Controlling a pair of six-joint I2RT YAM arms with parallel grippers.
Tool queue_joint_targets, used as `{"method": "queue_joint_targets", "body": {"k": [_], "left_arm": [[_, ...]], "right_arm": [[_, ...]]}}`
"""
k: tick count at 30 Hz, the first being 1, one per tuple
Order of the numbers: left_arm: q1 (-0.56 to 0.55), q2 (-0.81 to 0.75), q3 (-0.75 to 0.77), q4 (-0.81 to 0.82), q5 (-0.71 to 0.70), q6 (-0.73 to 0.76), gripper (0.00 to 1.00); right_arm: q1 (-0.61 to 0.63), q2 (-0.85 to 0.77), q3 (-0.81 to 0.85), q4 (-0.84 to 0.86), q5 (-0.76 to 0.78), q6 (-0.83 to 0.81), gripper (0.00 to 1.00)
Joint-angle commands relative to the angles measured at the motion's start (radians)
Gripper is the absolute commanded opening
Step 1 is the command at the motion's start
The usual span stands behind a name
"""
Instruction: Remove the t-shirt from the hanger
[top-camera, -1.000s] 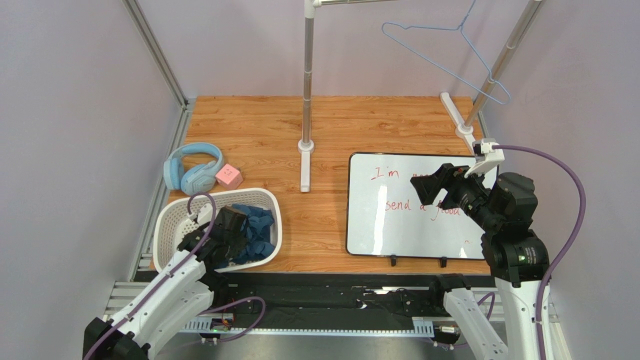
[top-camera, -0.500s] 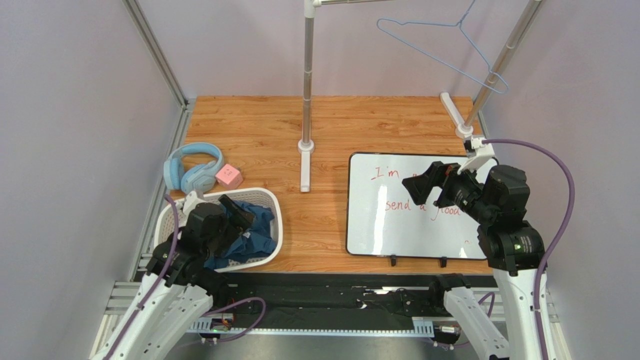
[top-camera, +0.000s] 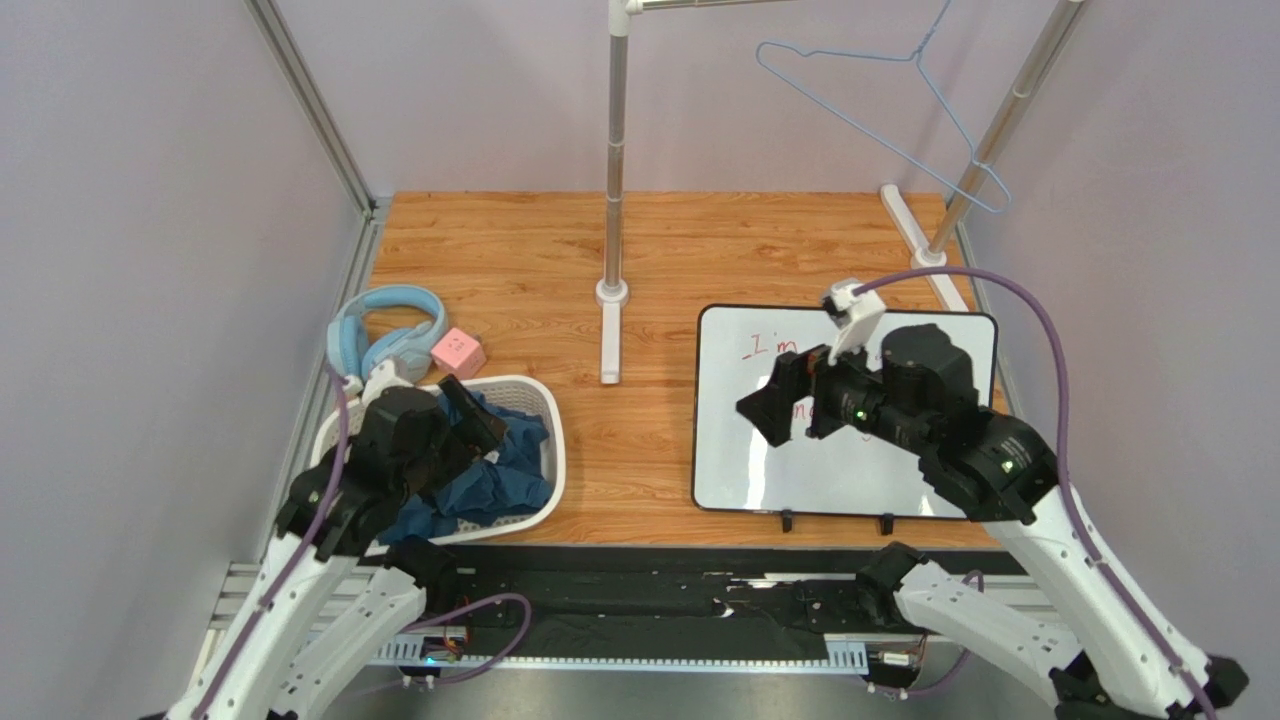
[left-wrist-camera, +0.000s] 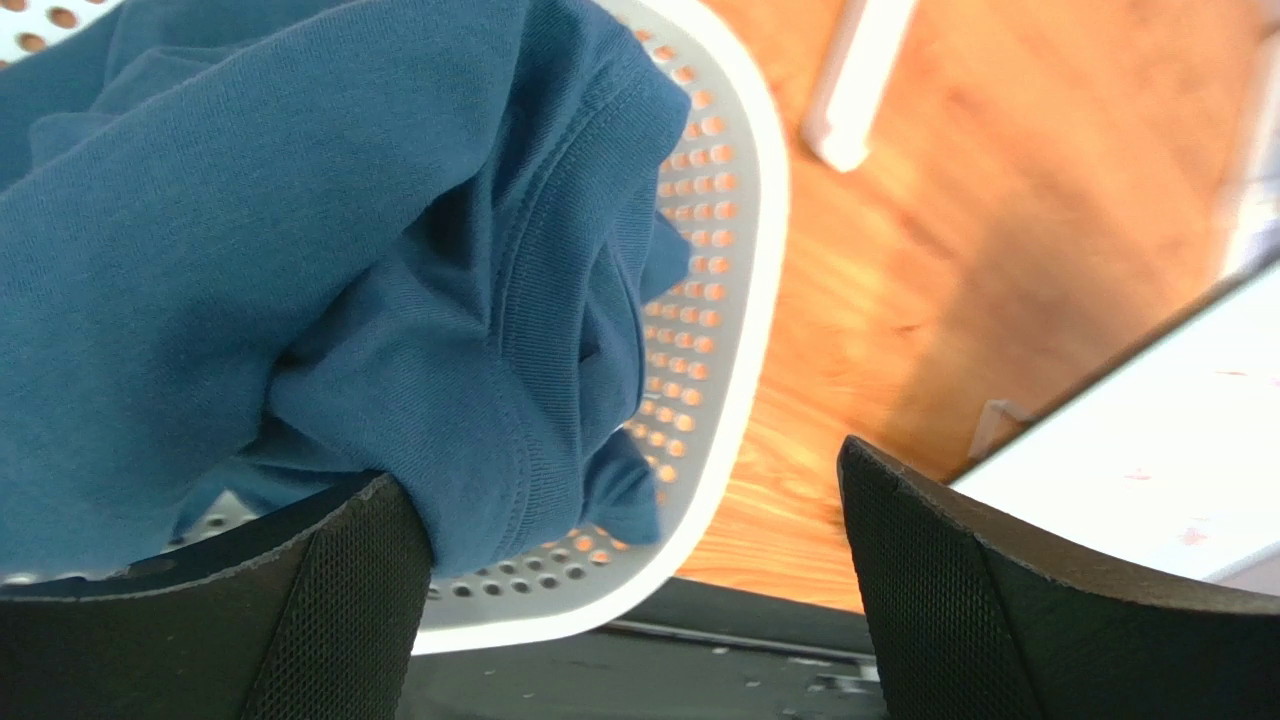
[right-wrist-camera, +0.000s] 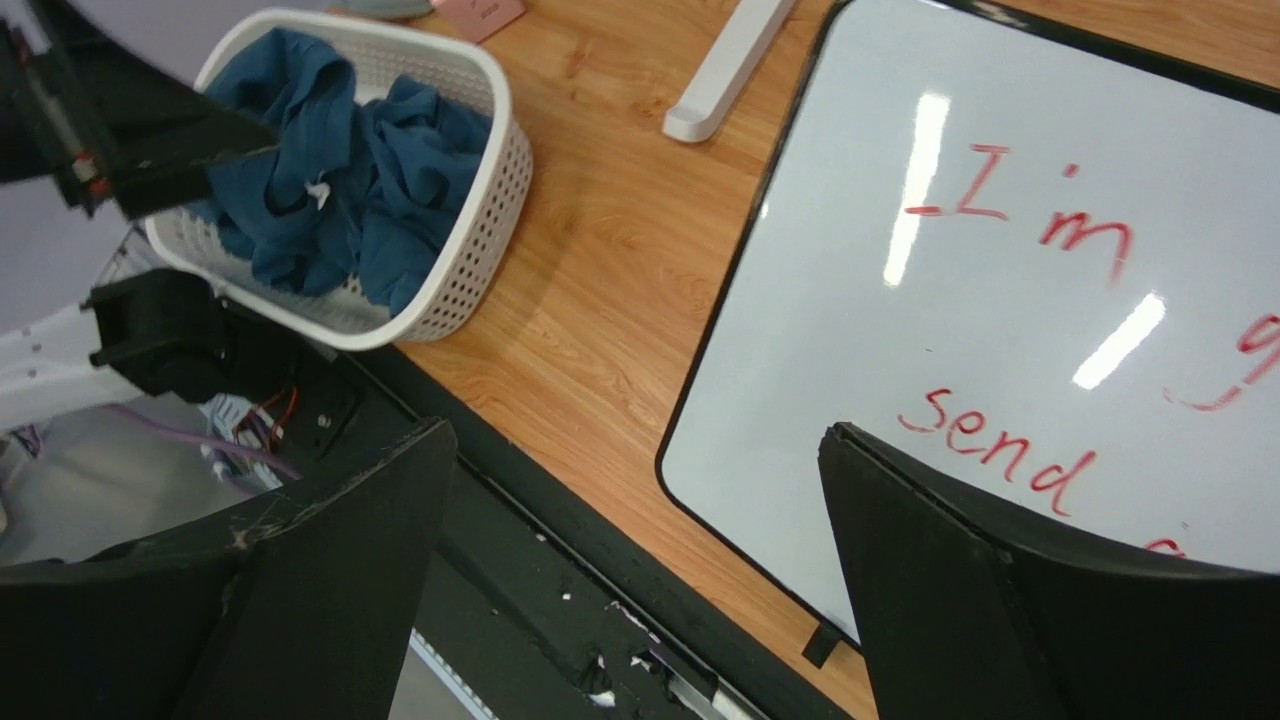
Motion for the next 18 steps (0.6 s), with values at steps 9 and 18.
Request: {"method": "queue_joint_targets", "body": {"k": [9,18], "left_arm": [[0.002,0.413,0.29,-0.41,-0.129,0.037,1.0],[0.002,0.122,0.36,-0.337,0.086,0.091,0.99]], "right_arm": [[0.423,0.179,0.102,0.111,0.43,0.048,1.0],[0.477,0.195,0.081,0.174,0.418,0.071,1.0]]}}
